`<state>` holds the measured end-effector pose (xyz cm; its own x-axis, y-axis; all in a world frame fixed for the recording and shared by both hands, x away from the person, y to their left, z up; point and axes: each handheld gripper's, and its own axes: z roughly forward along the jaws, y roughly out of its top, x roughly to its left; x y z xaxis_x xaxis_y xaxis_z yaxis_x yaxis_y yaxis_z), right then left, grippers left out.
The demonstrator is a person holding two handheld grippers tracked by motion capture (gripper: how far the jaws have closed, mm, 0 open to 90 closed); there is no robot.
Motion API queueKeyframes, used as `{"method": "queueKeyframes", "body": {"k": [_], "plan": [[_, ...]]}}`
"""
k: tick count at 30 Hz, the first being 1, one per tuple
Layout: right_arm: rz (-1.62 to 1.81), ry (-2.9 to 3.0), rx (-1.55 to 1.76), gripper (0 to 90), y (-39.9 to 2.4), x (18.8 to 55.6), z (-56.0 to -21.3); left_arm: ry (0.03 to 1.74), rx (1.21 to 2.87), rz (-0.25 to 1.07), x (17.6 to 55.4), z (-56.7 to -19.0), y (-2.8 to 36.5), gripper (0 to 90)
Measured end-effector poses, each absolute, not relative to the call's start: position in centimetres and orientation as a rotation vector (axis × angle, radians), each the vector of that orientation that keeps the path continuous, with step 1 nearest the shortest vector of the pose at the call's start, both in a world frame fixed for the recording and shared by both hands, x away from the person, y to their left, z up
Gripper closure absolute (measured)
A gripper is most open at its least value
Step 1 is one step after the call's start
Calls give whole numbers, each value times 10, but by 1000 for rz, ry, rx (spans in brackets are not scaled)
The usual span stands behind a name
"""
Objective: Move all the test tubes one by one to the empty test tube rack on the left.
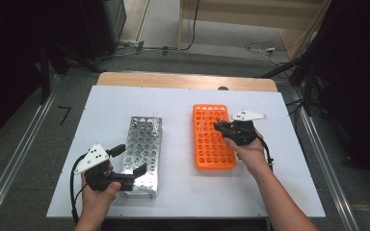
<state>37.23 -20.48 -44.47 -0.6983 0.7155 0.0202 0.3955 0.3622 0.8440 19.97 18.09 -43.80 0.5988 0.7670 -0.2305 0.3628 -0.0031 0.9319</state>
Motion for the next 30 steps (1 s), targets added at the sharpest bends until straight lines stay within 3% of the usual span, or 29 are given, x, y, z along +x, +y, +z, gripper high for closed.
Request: {"method": "queueKeyframes", "body": {"k": [30], "plan": [[1365, 2330, 831, 737, -202, 292, -421, 877, 1653, 413, 201, -425, 145, 0]]}}
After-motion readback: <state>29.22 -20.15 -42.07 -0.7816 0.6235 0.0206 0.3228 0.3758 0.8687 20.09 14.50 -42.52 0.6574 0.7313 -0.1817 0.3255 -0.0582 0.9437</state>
